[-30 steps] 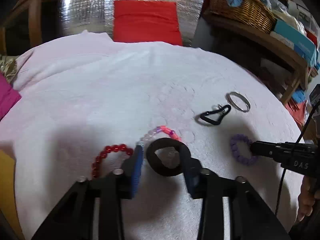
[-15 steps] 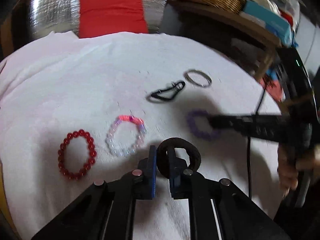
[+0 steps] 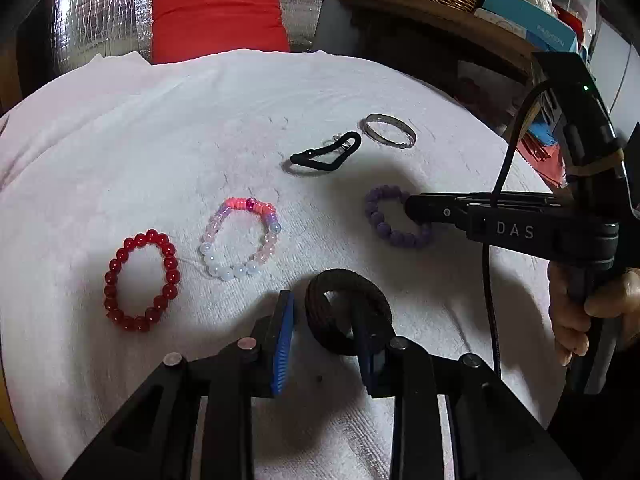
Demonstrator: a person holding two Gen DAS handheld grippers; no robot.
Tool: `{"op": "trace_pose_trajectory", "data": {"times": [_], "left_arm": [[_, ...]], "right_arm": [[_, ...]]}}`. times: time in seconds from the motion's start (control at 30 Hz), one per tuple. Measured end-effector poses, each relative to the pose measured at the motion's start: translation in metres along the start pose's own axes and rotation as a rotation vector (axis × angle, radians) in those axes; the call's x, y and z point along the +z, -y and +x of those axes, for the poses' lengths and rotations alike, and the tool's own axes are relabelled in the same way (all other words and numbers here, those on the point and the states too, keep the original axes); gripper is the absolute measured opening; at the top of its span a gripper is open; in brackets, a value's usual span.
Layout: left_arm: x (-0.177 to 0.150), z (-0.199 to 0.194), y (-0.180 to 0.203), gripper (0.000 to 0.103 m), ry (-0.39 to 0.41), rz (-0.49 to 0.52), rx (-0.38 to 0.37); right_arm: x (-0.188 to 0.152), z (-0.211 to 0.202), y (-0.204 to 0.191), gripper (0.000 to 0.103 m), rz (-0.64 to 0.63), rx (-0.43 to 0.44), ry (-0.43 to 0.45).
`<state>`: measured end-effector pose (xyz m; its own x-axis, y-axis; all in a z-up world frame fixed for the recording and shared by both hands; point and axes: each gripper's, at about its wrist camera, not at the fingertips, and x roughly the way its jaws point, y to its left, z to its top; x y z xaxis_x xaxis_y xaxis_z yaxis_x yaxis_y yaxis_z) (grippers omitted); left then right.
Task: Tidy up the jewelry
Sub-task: 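Grasp the purple bead bracelet with the right gripper, then carry the scrunchie and purple bracelet into the orange box and open both grippers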
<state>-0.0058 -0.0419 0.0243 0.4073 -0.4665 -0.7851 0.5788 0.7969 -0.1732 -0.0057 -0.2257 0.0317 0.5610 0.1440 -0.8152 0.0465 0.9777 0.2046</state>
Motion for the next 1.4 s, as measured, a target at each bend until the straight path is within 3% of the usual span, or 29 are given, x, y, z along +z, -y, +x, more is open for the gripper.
{"op": "trace_pose_trajectory", "data": {"times": [0.07,0.13,0.4,0.7,1.13,1.4], "left_arm": [[0.000,-0.001,-0.001,0.012,0.001,-0.002,0.010],[0.000,-0.003,-0.003,0.011,0.007,-0.015,0.014],[0.004,-0.031,-0.009,0.010,0.073,-0.058,0.055],[-0.006,-0.076,-0.037,0.010,0.156,-0.159,0.193],[-0.029,-0.121,-0.043,0.010,0.236,-0.258,0.289],[-0.045,-0.159,-0.047,0.010,0.300,-0.304,0.403]], "right_arm": [[0.000,-0.001,-0.001,0.011,-0.007,-0.007,0.007],[0.001,-0.002,-0.002,0.010,-0.012,-0.013,0.015],[0.005,-0.019,0.003,0.010,0.023,0.010,0.075],[0.008,-0.044,-0.008,0.010,0.047,0.078,0.174],[0.000,-0.068,-0.057,0.010,0.033,0.206,0.251],[-0.007,-0.066,-0.098,0.010,0.004,0.260,0.252]]}}
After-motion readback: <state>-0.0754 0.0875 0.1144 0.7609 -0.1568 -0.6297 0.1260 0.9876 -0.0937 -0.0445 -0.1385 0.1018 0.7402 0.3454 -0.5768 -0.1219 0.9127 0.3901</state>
